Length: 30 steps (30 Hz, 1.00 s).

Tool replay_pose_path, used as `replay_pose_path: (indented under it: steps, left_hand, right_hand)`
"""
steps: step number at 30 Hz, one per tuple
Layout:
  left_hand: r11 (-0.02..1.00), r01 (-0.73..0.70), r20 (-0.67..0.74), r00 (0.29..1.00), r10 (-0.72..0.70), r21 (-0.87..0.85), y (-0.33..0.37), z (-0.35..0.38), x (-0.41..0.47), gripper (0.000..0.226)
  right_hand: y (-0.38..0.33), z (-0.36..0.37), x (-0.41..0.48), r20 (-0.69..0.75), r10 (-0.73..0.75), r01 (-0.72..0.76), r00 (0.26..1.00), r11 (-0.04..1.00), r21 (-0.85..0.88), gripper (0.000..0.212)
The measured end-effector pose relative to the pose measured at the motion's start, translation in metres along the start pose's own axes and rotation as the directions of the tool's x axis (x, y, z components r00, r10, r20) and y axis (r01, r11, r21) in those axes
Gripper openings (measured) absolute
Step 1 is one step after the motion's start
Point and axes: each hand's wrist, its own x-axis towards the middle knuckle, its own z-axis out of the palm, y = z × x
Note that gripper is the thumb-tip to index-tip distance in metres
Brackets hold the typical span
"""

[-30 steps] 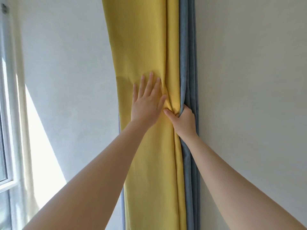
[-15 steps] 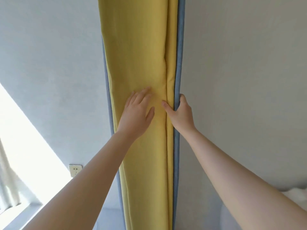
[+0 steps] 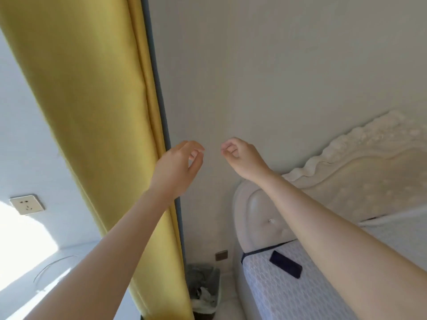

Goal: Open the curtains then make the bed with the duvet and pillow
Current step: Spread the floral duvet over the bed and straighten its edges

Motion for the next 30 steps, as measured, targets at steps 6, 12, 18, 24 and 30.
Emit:
replay_pose_path:
  steps: [6, 12, 18, 24, 30]
  left_hand:
    - [0.983, 0.153, 0.312, 0.943, -0.115, -0.101, 0.045, 0.094, -0.044, 0.021]
    - [0.946, 0.263, 0.598, 0.795, -0.102, -0.189, 0.12, 0.195, -0.113, 0.016]
    - [0.922, 0.268, 0.767, 0.64, 0.047, -0.281, 0.194, 0.281, -0.18, 0.018]
    - [0.906, 0.222, 0.863, 0.449, 0.233, -0.36, 0.252, 0.358, -0.229, 0.015]
    - [0.863, 0.262, 0.898, 0.215, 0.383, -0.431, 0.312, 0.426, -0.27, 0.015]
  right_hand:
    - [0.084, -0.054, -0.1, 0.027, 0.157, -0.153, 0.987, 0.982, -0.114, 0.017]
    - [0.172, -0.105, -0.239, 0.017, 0.407, -0.399, 0.913, 0.903, -0.161, 0.02]
    - [0.234, -0.146, -0.377, -0.097, 0.664, -0.671, 0.741, 0.728, -0.14, 0.019]
    - [0.267, -0.172, -0.492, -0.24, 0.833, -0.865, 0.498, 0.496, -0.074, 0.021]
    - [0.268, -0.187, -0.583, -0.38, 0.895, -0.967, 0.232, 0.253, 0.005, 0.02]
